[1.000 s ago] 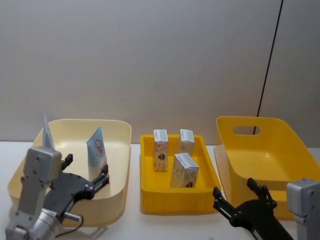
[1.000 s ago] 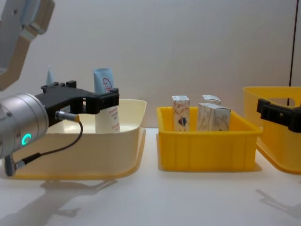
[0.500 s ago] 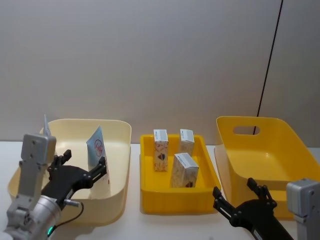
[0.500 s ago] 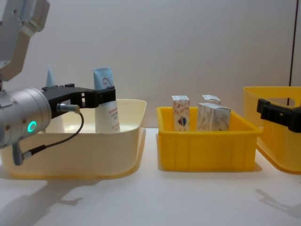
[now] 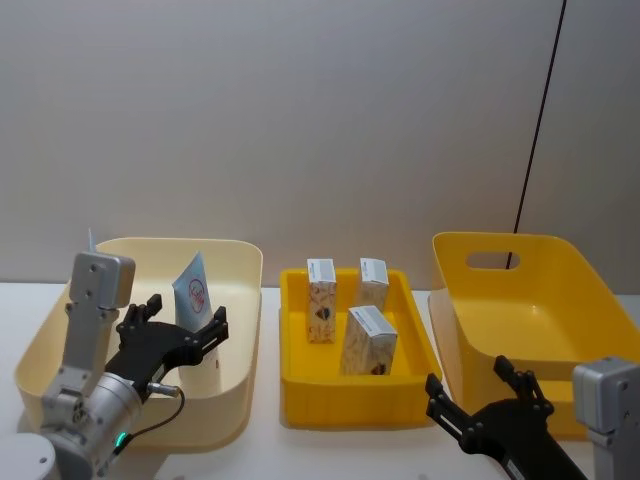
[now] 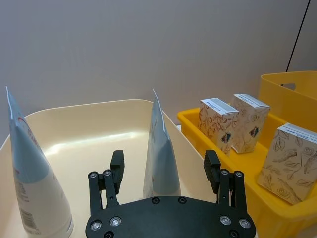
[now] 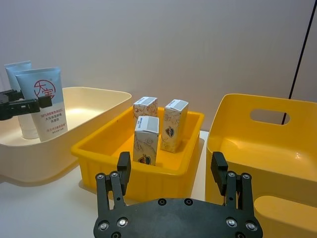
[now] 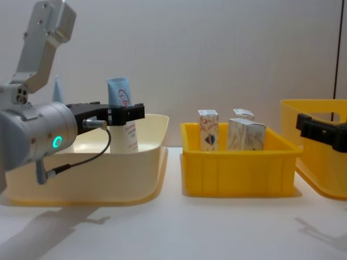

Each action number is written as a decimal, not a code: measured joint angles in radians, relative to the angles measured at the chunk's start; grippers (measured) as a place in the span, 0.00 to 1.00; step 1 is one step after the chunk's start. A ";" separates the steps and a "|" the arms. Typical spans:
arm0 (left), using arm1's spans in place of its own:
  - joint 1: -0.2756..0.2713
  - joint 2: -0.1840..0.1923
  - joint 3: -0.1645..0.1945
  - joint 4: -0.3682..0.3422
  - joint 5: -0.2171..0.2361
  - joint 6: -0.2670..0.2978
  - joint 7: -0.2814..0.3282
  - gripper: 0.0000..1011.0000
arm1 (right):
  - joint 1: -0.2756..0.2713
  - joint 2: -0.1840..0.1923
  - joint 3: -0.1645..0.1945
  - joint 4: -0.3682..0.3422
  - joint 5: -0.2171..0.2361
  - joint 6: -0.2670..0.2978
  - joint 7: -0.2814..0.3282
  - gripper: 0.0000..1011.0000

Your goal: Bimanual collaborative sorting of washing and personal care products

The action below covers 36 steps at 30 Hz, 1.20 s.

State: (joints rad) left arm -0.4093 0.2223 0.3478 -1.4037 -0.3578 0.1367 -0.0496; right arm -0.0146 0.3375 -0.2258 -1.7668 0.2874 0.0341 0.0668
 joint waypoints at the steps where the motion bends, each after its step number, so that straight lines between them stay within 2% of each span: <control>1: -0.004 -0.002 0.001 0.005 0.001 0.000 -0.001 0.99 | 0.000 0.000 0.000 0.000 0.000 0.000 0.000 1.00; 5: -0.022 -0.012 0.004 0.031 0.006 -0.001 -0.005 0.99 | 0.000 0.000 0.000 0.000 0.000 0.000 0.000 1.00; 9: -0.030 -0.017 0.006 0.044 0.009 -0.003 -0.007 0.93 | 0.000 0.000 0.000 0.000 0.000 0.000 0.000 1.00; 15: -0.044 -0.024 0.009 0.063 0.013 -0.005 -0.010 0.75 | 0.000 0.000 0.000 0.000 0.000 0.000 0.000 1.00; 17: -0.046 -0.025 0.009 0.066 0.013 -0.006 -0.010 0.72 | 0.000 0.000 0.000 0.000 0.000 0.000 0.000 1.00; 22: -0.052 -0.029 0.010 0.074 0.015 -0.006 -0.012 0.54 | 0.000 0.000 0.000 0.000 0.000 0.000 0.000 1.00; 23: -0.053 -0.029 0.010 0.076 0.015 -0.007 -0.012 0.54 | 0.000 0.000 0.000 0.000 0.000 0.000 0.000 1.00; 26: -0.054 -0.030 0.010 0.078 0.016 -0.007 -0.012 0.46 | 0.000 0.000 0.000 0.000 0.000 0.000 0.000 1.00; 30: -0.054 -0.030 0.010 0.078 0.016 -0.008 -0.015 0.29 | 0.000 0.000 0.000 0.000 0.000 0.000 0.000 1.00; 36: -0.049 -0.024 0.004 0.070 0.016 -0.026 -0.032 0.22 | 0.000 0.000 0.000 0.000 0.000 0.000 0.000 1.00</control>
State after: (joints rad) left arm -0.4587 0.1987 0.3517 -1.3335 -0.3417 0.1104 -0.0816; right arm -0.0146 0.3375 -0.2258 -1.7668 0.2874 0.0341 0.0668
